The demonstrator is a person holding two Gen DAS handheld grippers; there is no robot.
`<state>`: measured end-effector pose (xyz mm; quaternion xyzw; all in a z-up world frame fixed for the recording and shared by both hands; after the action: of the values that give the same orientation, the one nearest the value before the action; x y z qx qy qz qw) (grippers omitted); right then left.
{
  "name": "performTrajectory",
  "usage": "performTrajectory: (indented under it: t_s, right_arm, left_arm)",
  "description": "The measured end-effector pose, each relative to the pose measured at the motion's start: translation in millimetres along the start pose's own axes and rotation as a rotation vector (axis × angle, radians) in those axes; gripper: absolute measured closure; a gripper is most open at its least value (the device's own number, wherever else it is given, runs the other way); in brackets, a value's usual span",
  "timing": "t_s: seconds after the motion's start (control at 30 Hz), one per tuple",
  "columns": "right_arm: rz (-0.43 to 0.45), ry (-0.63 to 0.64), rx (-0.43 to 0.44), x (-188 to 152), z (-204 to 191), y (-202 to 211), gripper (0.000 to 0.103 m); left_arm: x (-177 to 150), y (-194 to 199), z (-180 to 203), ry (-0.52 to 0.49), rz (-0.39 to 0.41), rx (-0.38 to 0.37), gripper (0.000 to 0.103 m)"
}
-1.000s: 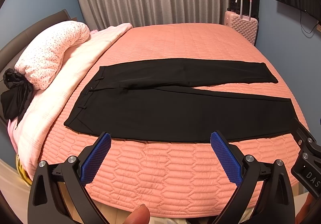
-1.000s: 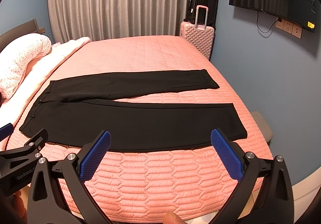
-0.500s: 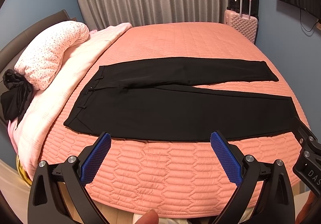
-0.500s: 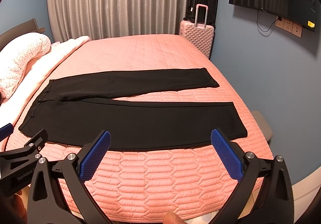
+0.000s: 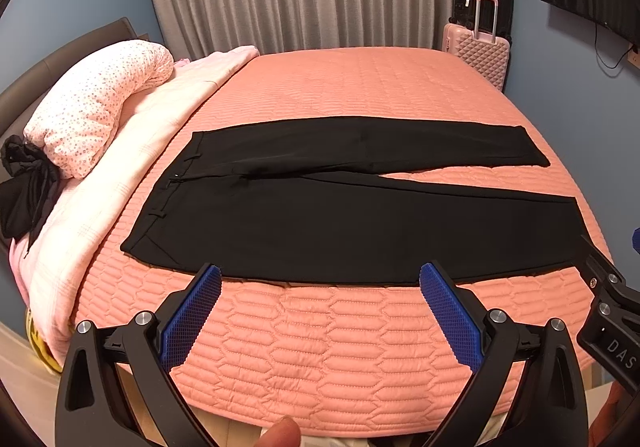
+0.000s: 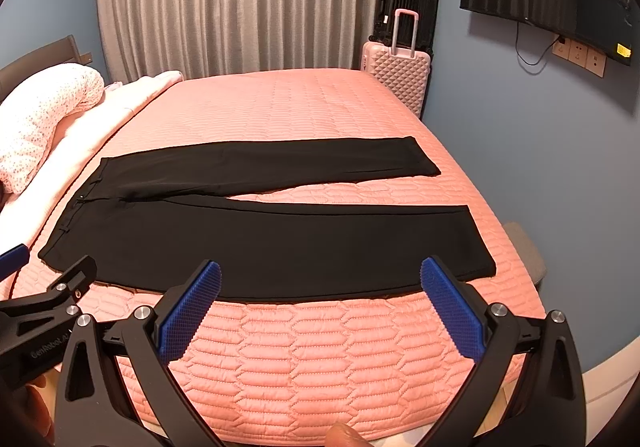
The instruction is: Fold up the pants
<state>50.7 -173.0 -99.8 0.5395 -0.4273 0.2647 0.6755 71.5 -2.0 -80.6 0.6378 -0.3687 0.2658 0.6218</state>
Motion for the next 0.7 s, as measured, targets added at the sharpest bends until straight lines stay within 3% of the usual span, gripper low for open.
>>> performTrajectory:
  t_s: [0.07,0.2,0.3,0.43,0.53,0.7]
  right_arm:
    - [-0.008,0.007,0.019,0.0,8.7,-9.7,0.005]
    - [-0.022,-0.031,-0.029,3.1,46.0,-28.2,0.005]
    - [-0.012,-0.055,-0.040,7.1,61.5,-38.2,0.005]
    - [-0.014,-0.078,-0.017,20.9,84.9,-73.9,0.005]
    - [0.009,-0.043,0.021,44.3,106.5,-119.5,0.005]
    - [0.012,0.016,0.146,81.6,145.6,-229.8,0.005]
  left_arm:
    - [0.2,-2.9,-0.4,0.004,-0.003,-0.023,0.005]
    - [0.9,-11.8,-6.9,0.024,-0.012,-0.014,0.005]
    - [-3.4,-22.9,-3.6,0.070,-0.056,-0.074,0.006]
    - [-2.6,-39.0,-3.0,0.027,-0.057,-0.041,0.005]
    - [0.5,-52.2,-4.4,0.022,-0.055,-0.038,0.005]
    - [3.6,-88.2,-5.9,0.160,-0.085,-0.081,0.005]
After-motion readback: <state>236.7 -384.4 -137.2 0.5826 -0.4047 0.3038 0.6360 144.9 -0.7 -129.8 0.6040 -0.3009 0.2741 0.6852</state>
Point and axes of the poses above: each gripper's, at about its wrist camera, not at the fingertips, and y roughly against the way its jaws point, z to its right, x to its top, the point moved 10 cm from there along -y, roughly the way its jaws point, and after that the axes turned 9 degrees about z, right-handed, at the moved point
